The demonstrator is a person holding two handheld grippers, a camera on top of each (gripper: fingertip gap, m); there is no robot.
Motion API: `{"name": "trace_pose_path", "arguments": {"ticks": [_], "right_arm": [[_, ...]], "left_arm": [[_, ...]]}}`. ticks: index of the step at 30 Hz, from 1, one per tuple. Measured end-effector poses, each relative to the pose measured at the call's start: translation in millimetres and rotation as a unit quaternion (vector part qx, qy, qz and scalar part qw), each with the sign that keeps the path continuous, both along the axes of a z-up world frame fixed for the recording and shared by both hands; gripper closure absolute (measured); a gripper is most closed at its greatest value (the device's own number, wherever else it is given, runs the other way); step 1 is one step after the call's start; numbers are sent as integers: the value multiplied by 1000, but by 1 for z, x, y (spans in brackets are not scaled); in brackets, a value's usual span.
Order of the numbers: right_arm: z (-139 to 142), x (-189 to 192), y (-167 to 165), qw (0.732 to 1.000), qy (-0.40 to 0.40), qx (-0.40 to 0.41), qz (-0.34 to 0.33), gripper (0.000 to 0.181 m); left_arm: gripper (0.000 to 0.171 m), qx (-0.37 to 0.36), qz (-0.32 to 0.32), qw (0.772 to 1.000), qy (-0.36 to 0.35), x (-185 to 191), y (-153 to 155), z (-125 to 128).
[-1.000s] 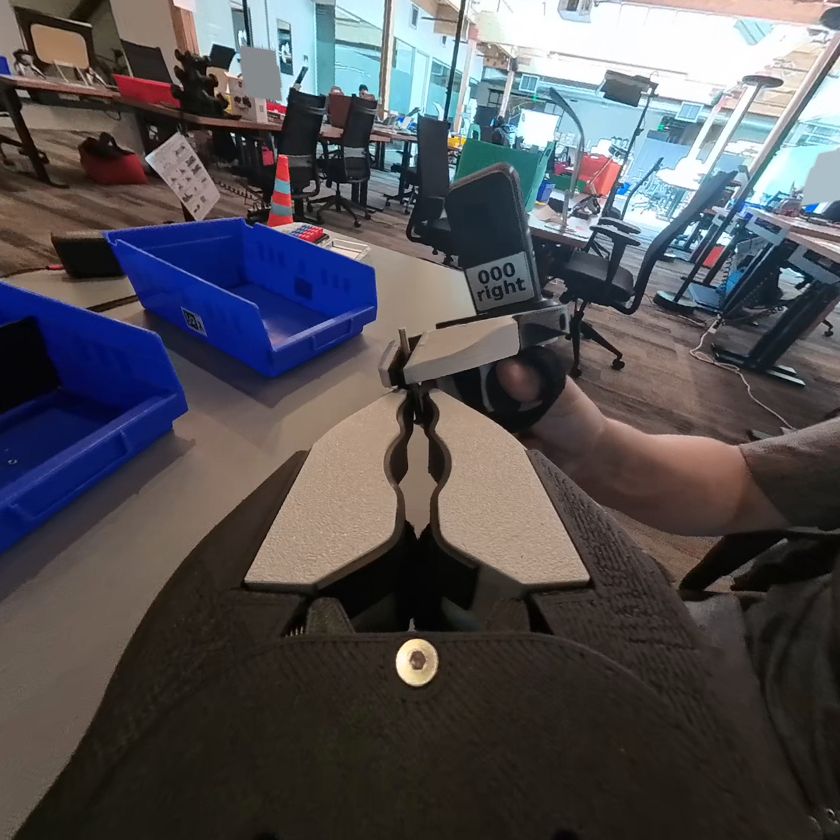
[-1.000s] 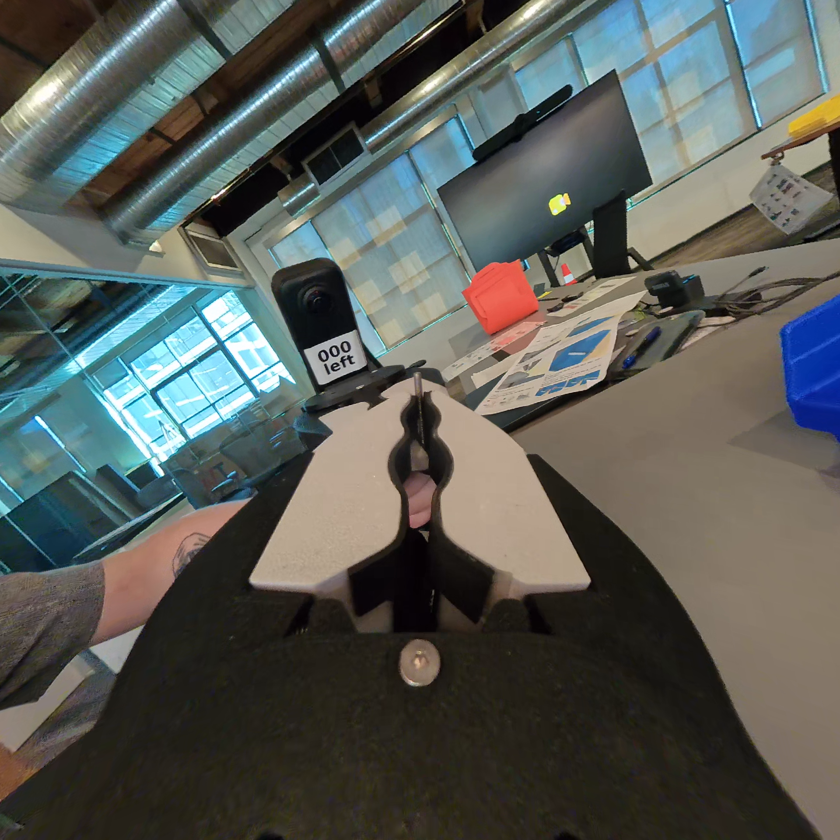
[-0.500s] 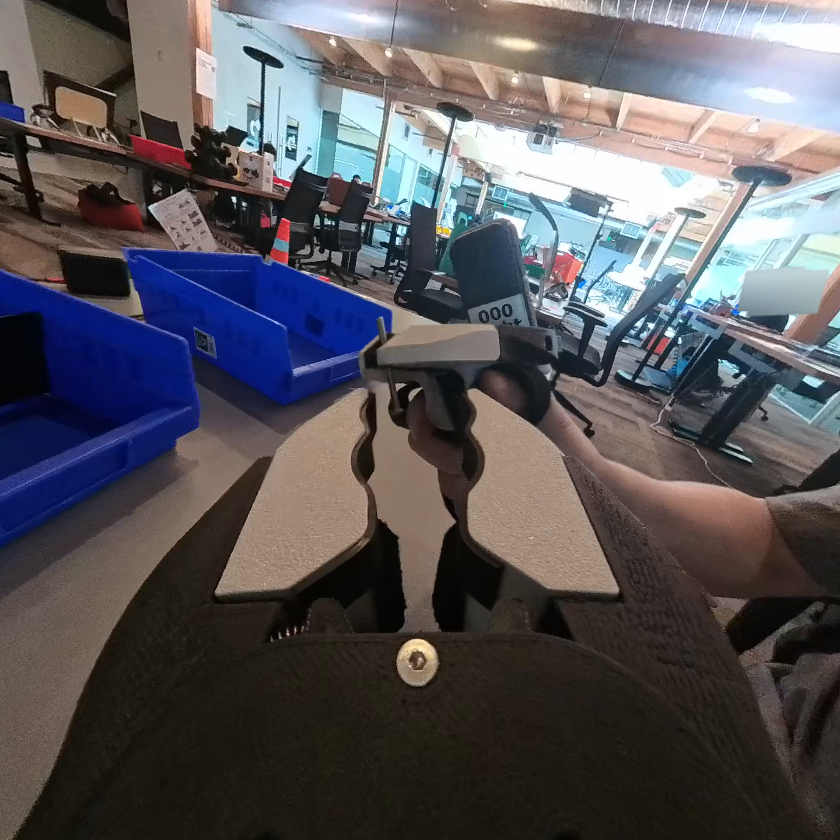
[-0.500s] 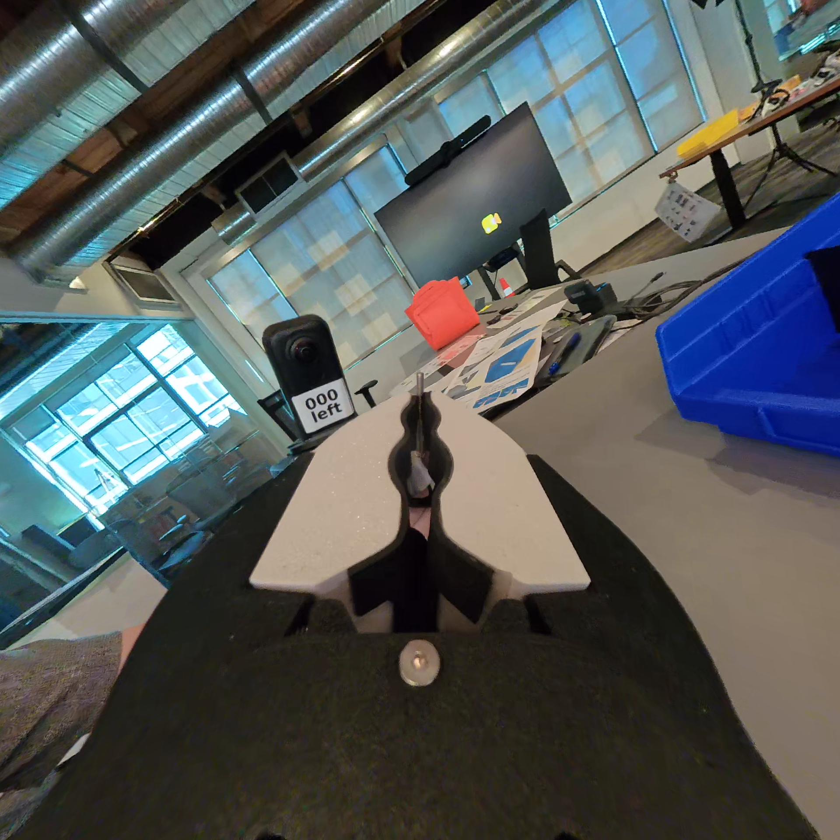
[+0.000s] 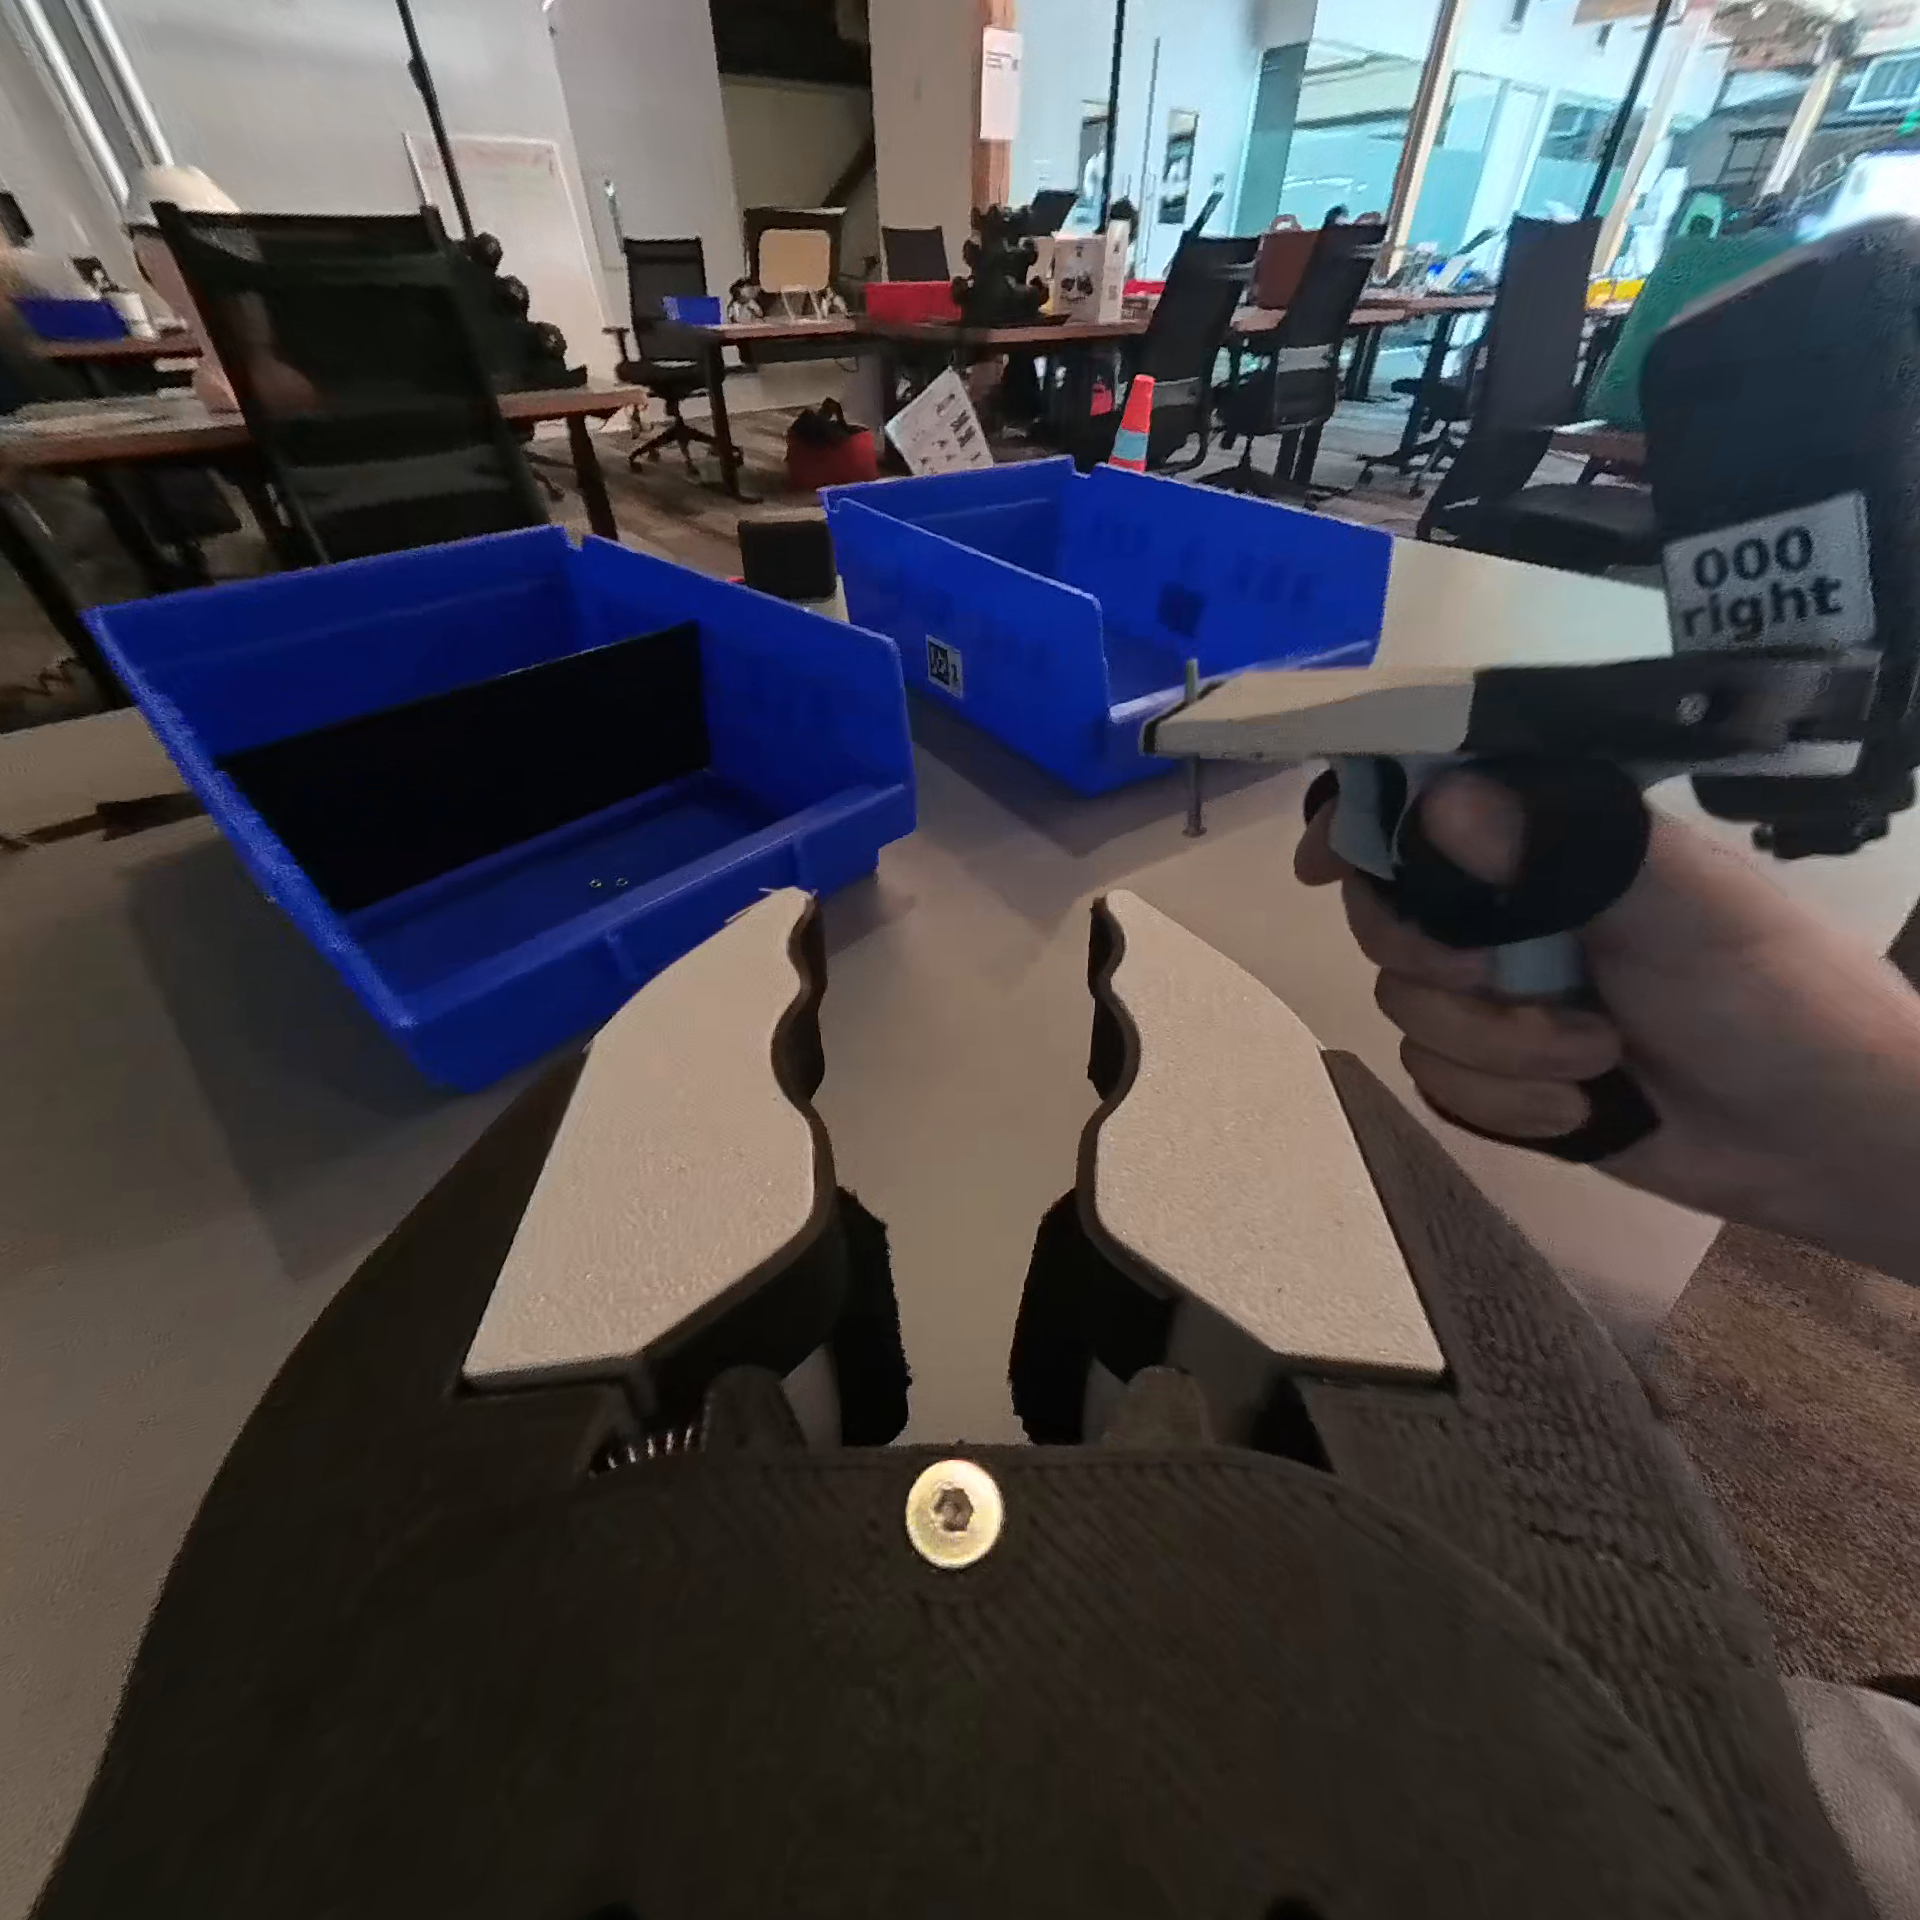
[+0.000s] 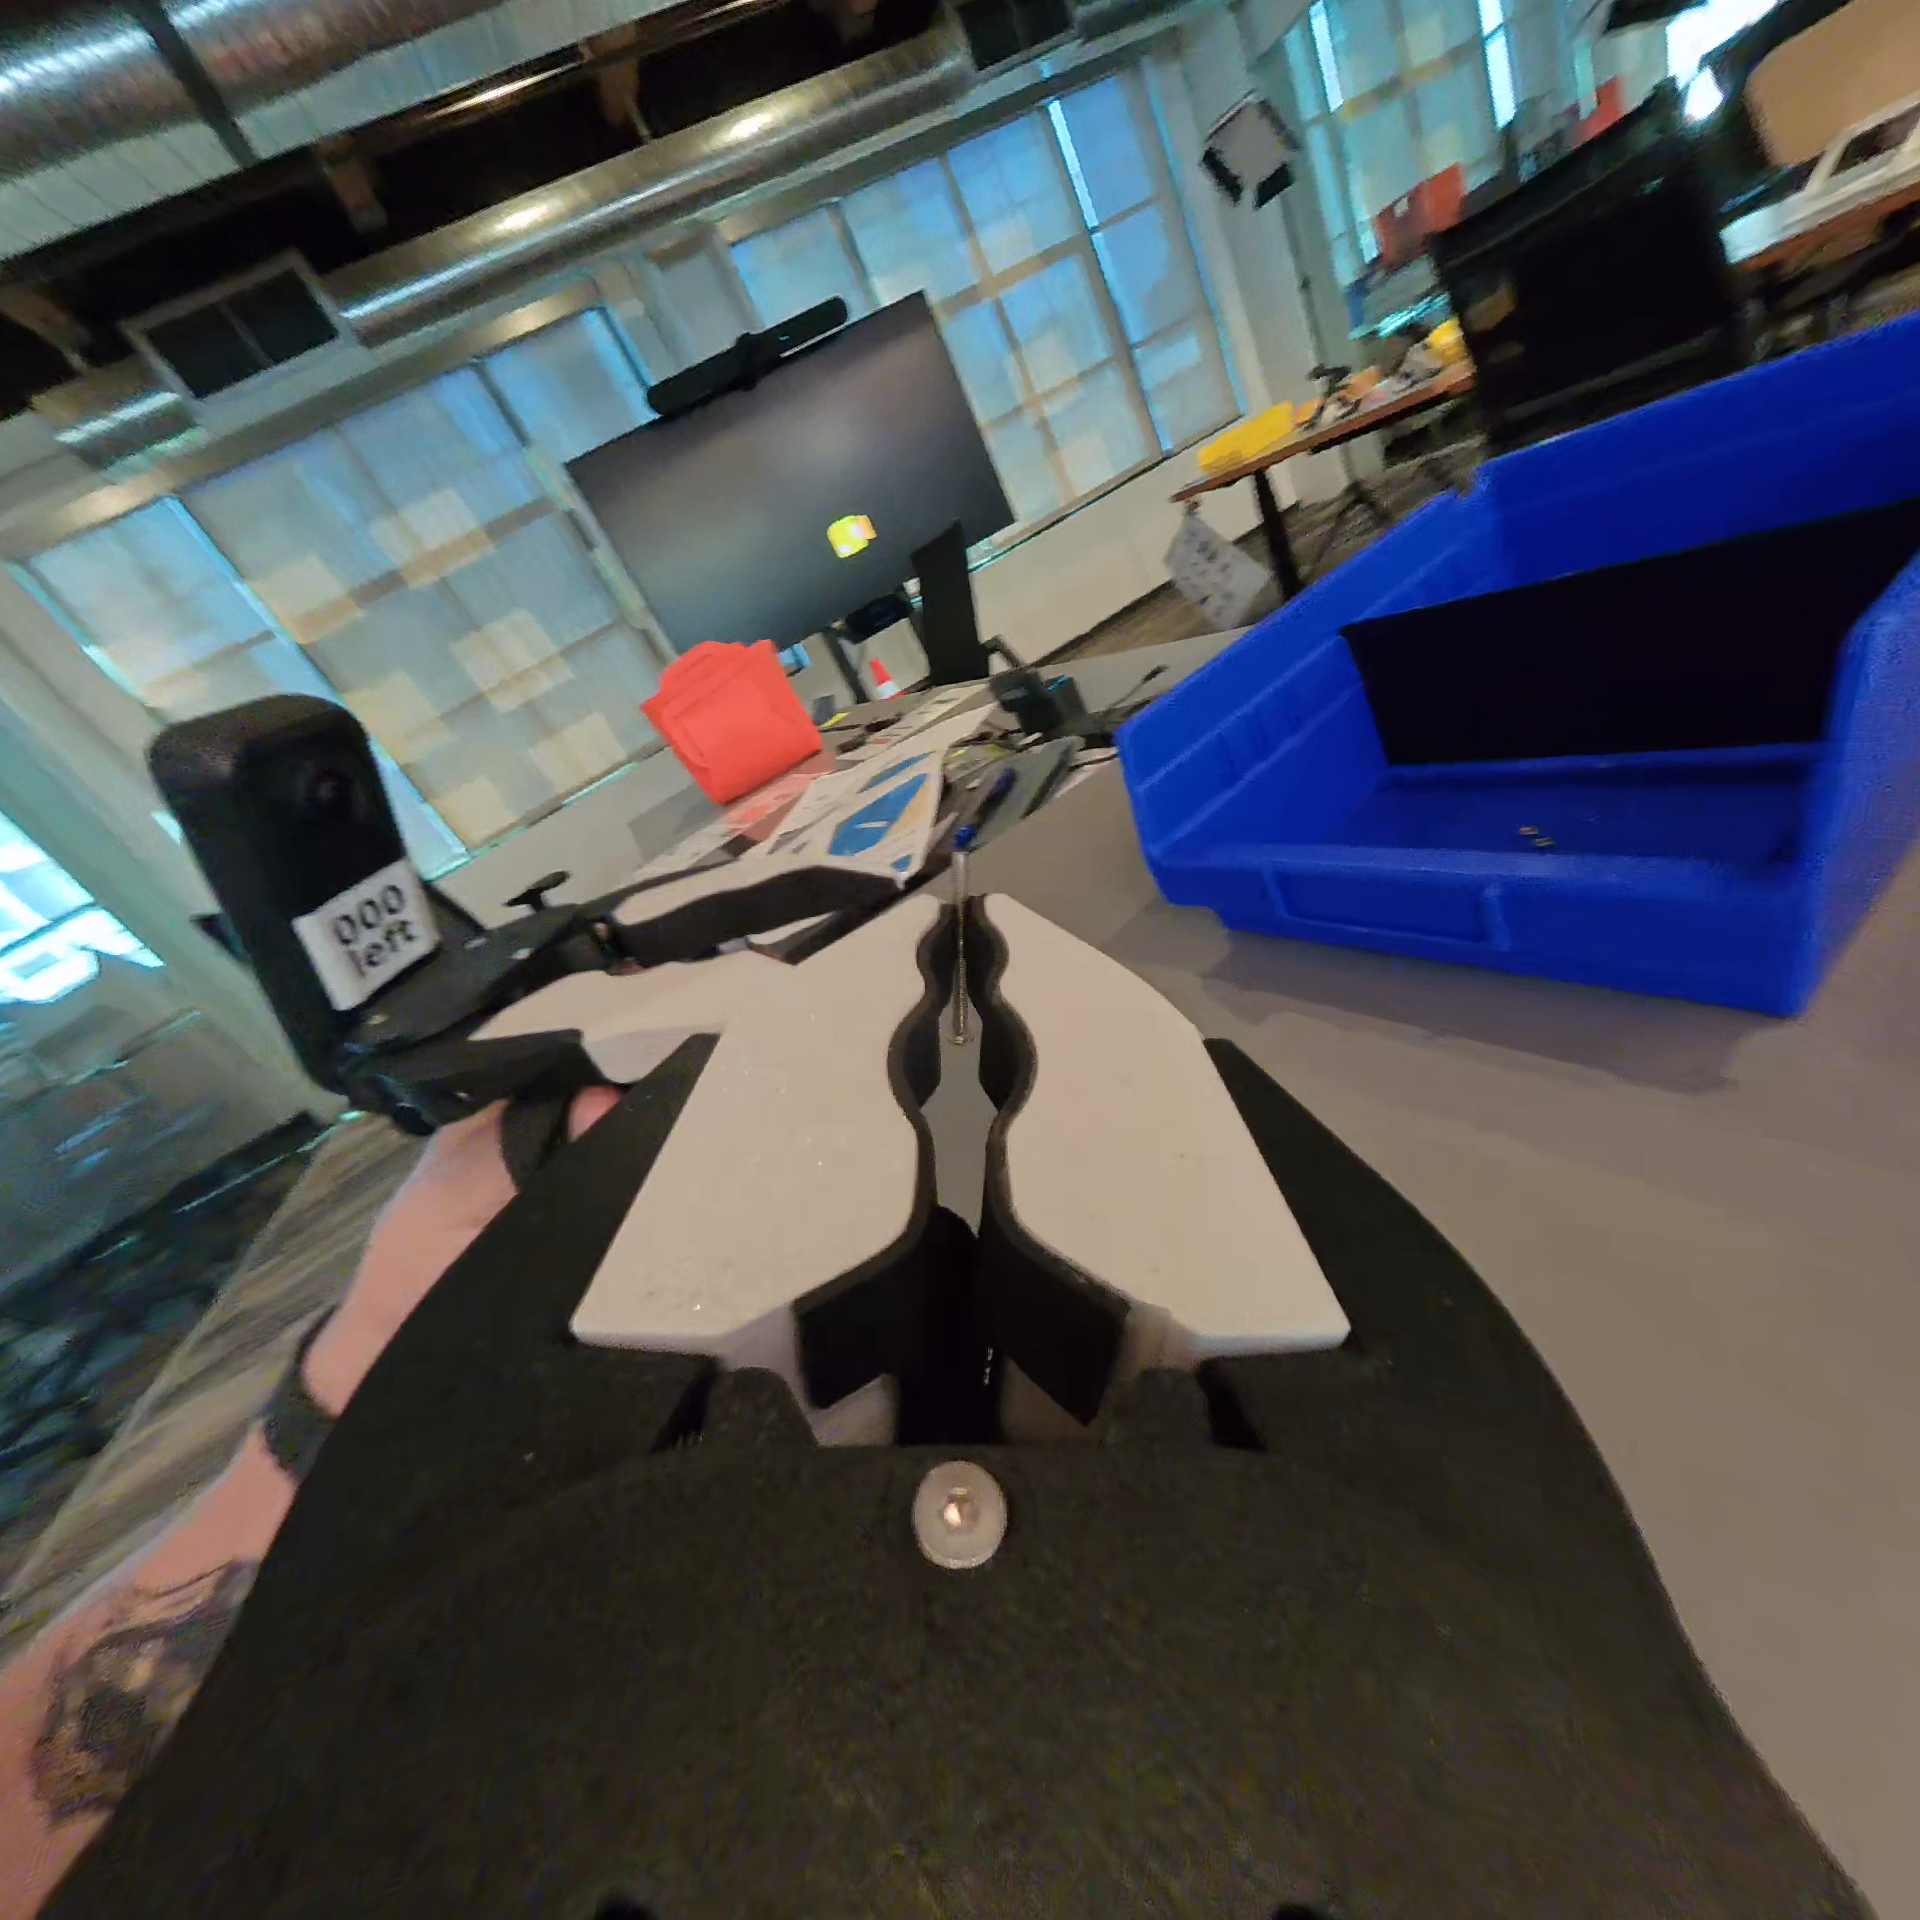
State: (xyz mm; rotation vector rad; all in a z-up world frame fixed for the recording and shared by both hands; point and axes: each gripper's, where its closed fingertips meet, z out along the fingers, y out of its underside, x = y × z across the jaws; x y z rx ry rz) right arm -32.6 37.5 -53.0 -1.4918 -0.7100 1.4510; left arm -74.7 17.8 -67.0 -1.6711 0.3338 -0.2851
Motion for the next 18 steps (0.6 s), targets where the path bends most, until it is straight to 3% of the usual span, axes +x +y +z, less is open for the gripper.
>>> {"name": "trace_pose_path", "arguments": {"ticks": [8,10,18], "right_arm": [[-19,16,9,987,-58,94,-119,180],[-29,16,11,984,-77,92,-129,180],[-53,6,16,983,-131,65,-113,180]], "left_arm": [[134,-10,-35,999,-8,15,10,-13],[140,-24,-41,999,-12,17,12,-19],[137,-39,-49,998,-30,11,23,-41]]}}
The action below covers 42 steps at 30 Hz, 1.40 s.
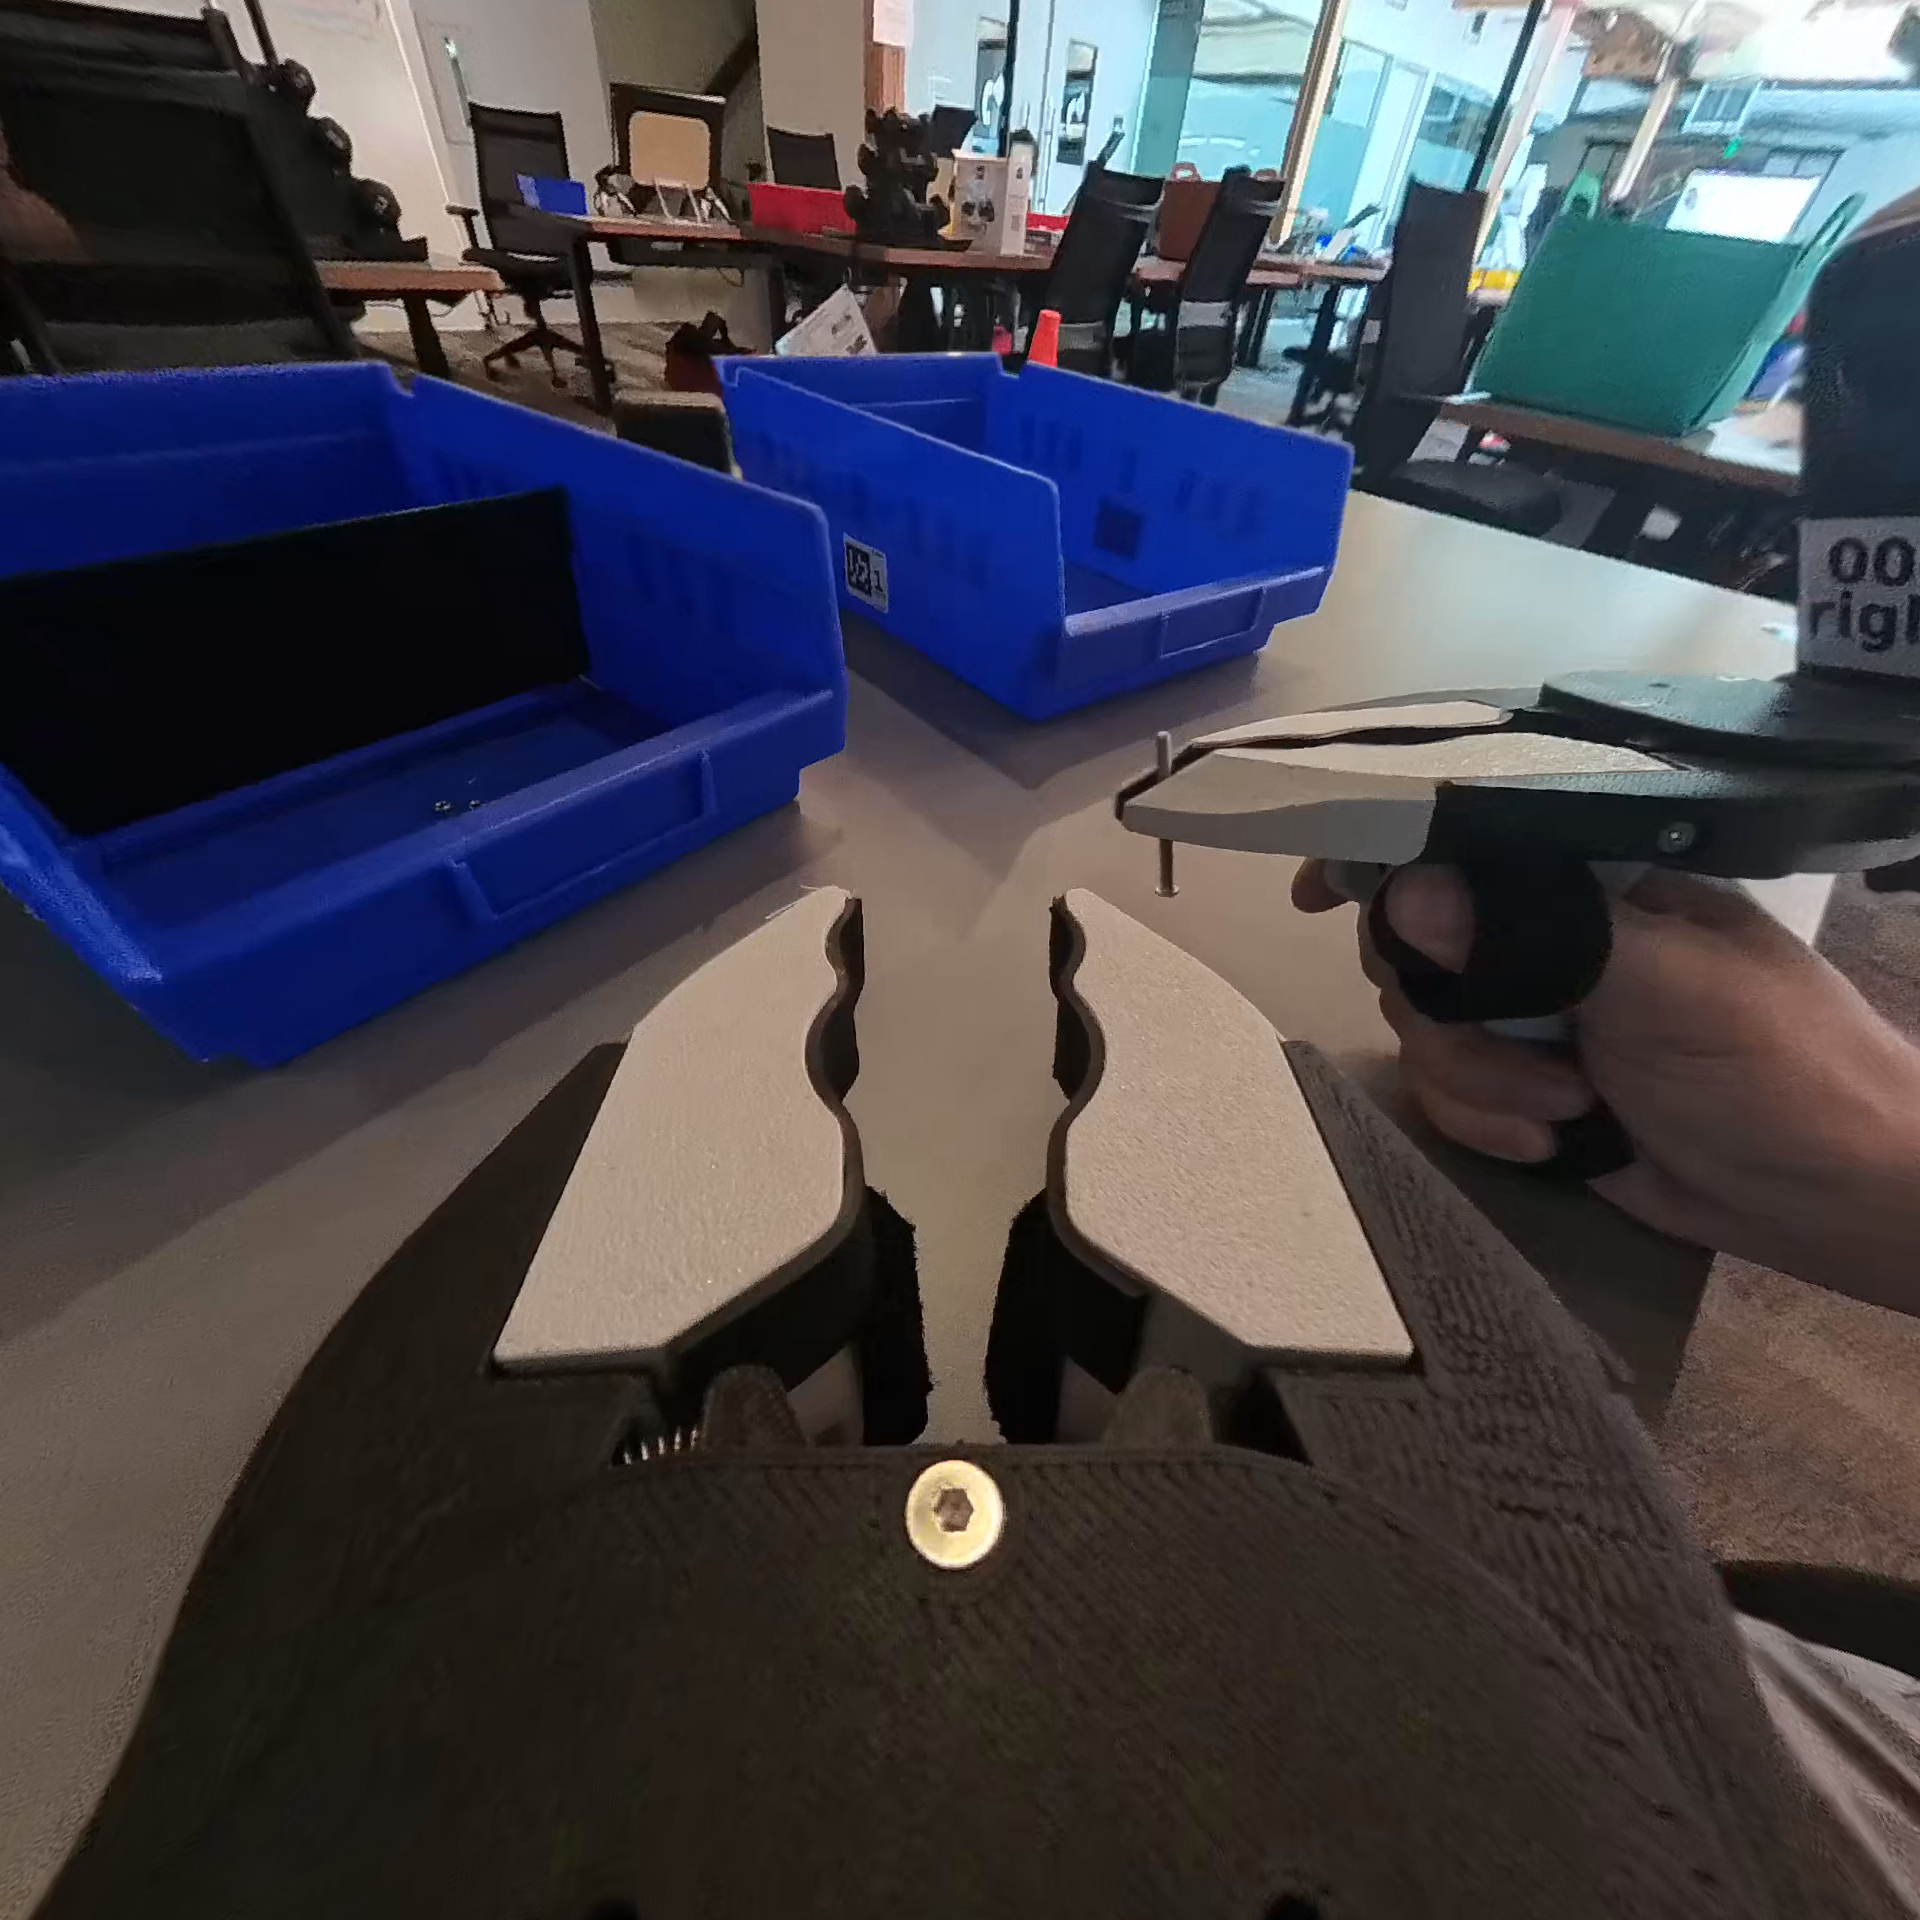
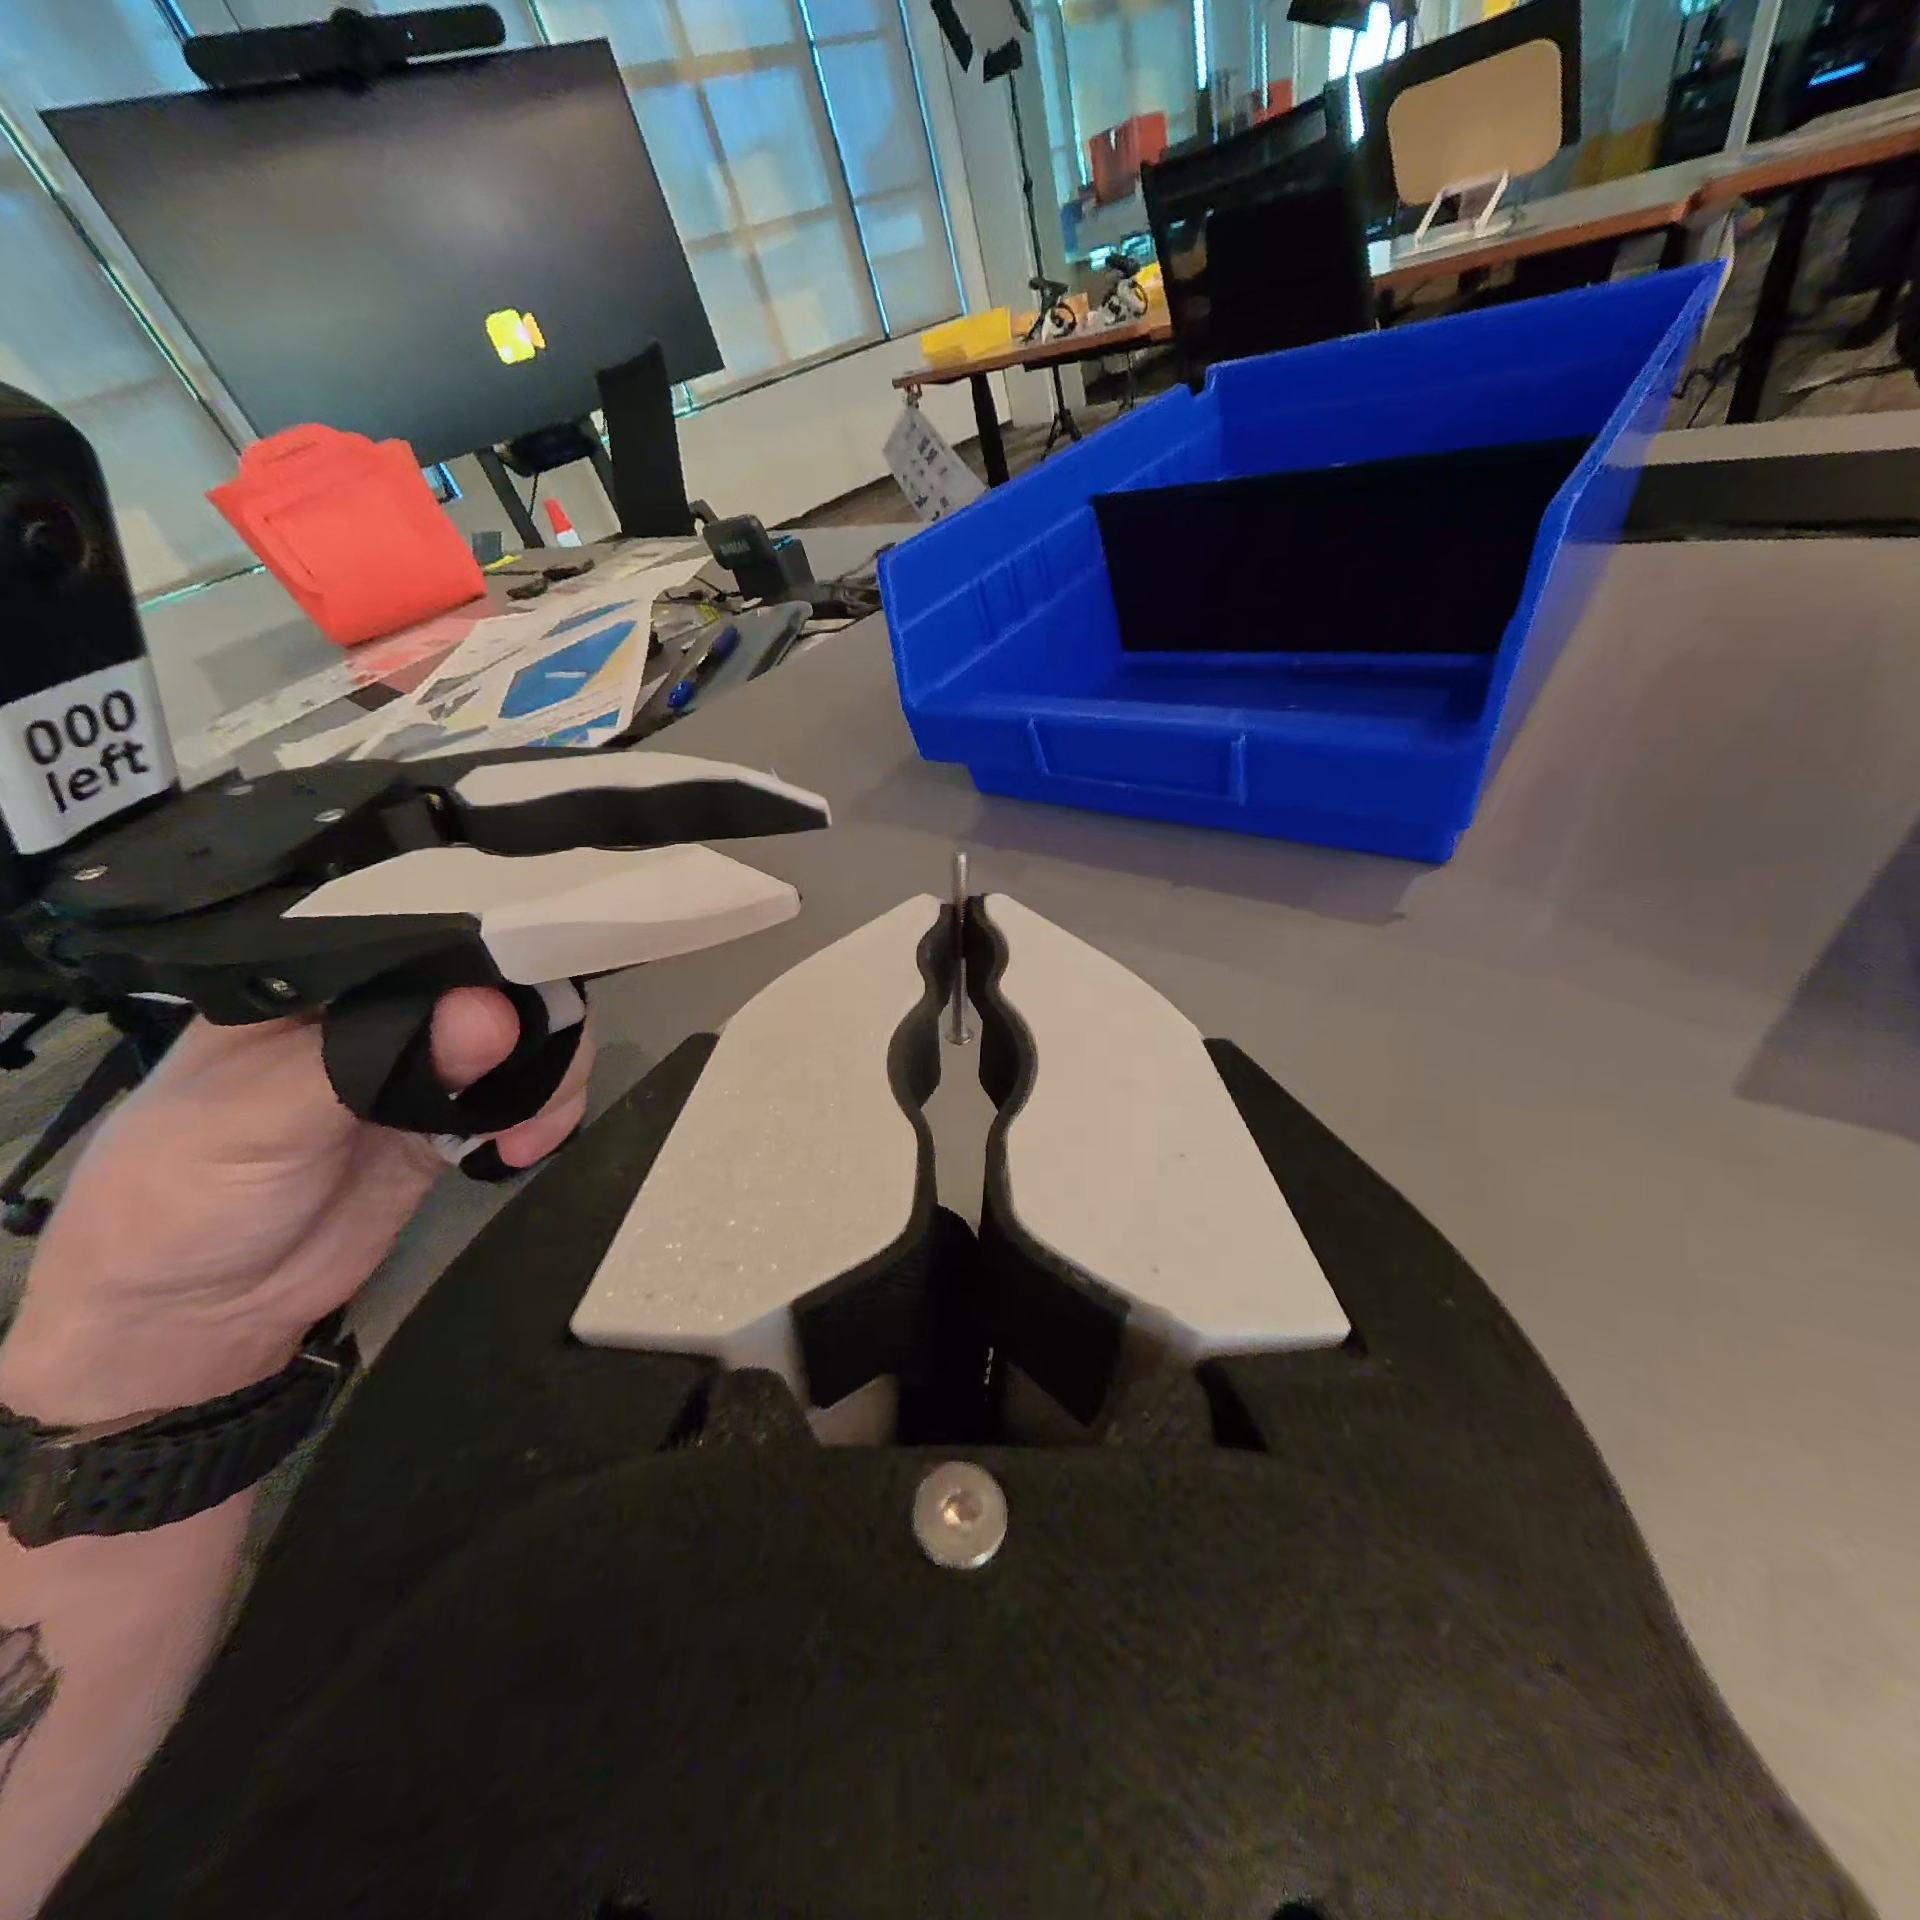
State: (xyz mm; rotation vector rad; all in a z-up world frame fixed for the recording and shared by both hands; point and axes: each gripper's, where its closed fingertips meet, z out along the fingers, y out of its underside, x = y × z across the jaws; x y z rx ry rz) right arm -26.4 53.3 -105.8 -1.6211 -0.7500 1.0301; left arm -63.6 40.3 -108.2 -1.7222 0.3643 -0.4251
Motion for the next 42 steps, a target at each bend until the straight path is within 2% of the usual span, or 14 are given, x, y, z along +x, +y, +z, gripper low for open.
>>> {"name": "trace_pose_path", "arguments": {"ticks": [3,15,23,42], "right_arm": [[-3,-2,0,1000,-8,-3,1,180],[-4,-1,3,1000,-6,-16,-4,180],[-9,2,10,999,-11,-36,-26,180],[-11,2,13,998,-17,-40,-35,180]], "left_arm": [[138,-4,-16,999,-28,-2,1,-2],[138,18,-2,1000,-25,-3,-2,2],[138,4,1,1000,12,3,1,-5],[145,18,-24,999,22,11,-3,-4]]}}
